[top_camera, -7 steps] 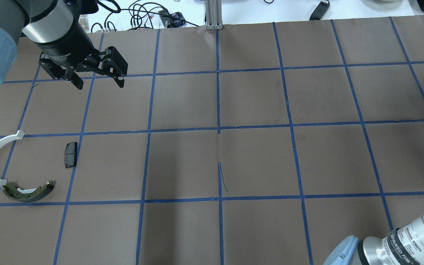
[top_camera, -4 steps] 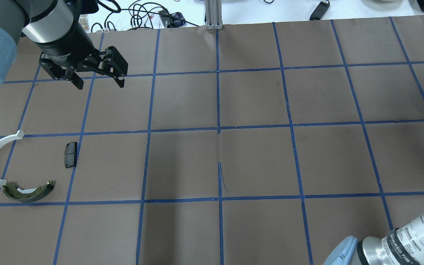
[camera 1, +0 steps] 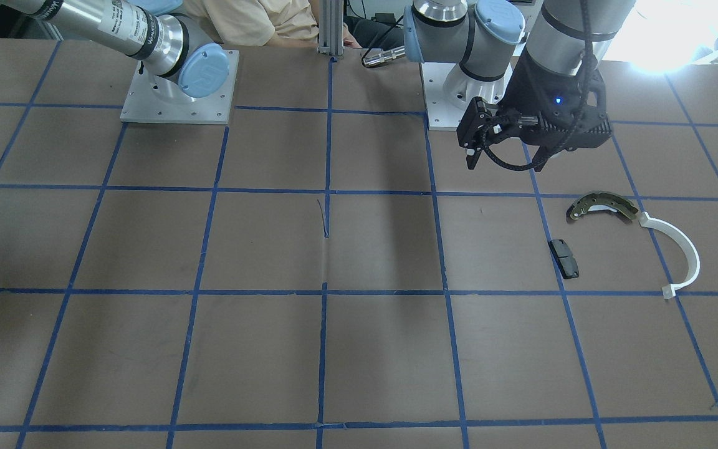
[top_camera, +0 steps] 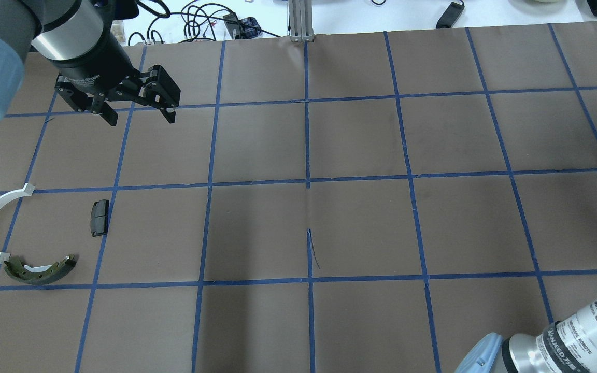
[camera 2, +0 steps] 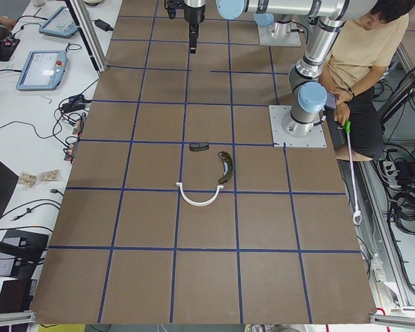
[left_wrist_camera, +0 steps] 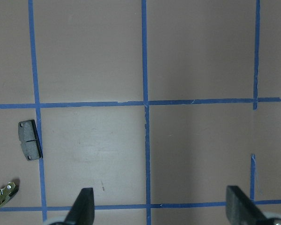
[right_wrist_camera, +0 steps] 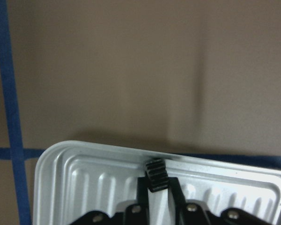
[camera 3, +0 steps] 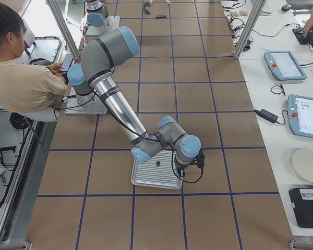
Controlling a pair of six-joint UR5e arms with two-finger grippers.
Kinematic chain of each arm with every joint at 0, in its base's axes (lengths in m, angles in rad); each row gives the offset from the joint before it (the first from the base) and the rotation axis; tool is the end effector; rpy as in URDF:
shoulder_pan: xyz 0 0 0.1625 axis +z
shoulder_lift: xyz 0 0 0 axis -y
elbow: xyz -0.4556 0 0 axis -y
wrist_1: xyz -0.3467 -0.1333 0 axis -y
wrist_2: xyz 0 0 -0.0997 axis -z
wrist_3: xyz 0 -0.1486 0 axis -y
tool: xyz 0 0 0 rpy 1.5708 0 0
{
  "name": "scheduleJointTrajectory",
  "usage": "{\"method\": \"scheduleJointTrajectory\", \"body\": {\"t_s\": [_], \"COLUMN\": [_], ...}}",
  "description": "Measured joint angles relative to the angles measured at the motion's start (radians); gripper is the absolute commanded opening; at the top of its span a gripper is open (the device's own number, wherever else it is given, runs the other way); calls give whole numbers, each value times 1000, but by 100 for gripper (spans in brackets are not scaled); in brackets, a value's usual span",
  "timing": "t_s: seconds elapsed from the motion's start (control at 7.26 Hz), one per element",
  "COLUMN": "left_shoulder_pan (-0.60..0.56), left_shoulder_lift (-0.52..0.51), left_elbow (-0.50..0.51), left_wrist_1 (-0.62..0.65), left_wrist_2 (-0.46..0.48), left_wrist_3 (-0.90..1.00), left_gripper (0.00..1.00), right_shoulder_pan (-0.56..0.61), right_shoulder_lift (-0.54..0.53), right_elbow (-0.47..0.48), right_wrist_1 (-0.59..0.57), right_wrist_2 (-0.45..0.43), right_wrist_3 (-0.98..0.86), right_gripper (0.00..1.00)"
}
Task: Place bearing gear from tray to pile
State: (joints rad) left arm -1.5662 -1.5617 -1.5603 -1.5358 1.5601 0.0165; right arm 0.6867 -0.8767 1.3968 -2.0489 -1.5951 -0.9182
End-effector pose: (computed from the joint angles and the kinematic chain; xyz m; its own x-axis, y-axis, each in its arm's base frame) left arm -0.1328 -0.4508 0.4819 -0.9999 0.0125 0.0098 0.0119 0.9984 -0.0547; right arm -0.4480 -0.5350 0.1878 -0.9992 -0.0342 -0.0186 -0.0350 0.9984 0.0448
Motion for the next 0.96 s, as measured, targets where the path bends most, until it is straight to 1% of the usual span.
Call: {"method": "scheduleJointTrajectory", "body": {"t_s": [0.41,0.55,0.69,0.83,0.96], "left_shoulder_pan": [0,0,1,1,1], "left_shoulder_lift": [0,0,0,0,0], "left_elbow": [-1,-1,-1,-1,-1], "left_wrist_1": [0,0,0,0,0], "left_wrist_2": [1,1,1,1,2], "left_wrist_3": [5,6,6,6,7], "left_gripper": [100,100,100,100,100], "right_shoulder_pan": [21,39,73,119,172], "right_shoulder_lift": [-21,-55,-109,-173,-253], "right_elbow": [-4,-2,7,31,88], "right_wrist_1": [22,68,151,242,312], "right_wrist_2": [-28,-43,-52,-56,-55], "right_wrist_3": [12,43,109,201,324], "right_gripper": [0,0,0,0,0]}}
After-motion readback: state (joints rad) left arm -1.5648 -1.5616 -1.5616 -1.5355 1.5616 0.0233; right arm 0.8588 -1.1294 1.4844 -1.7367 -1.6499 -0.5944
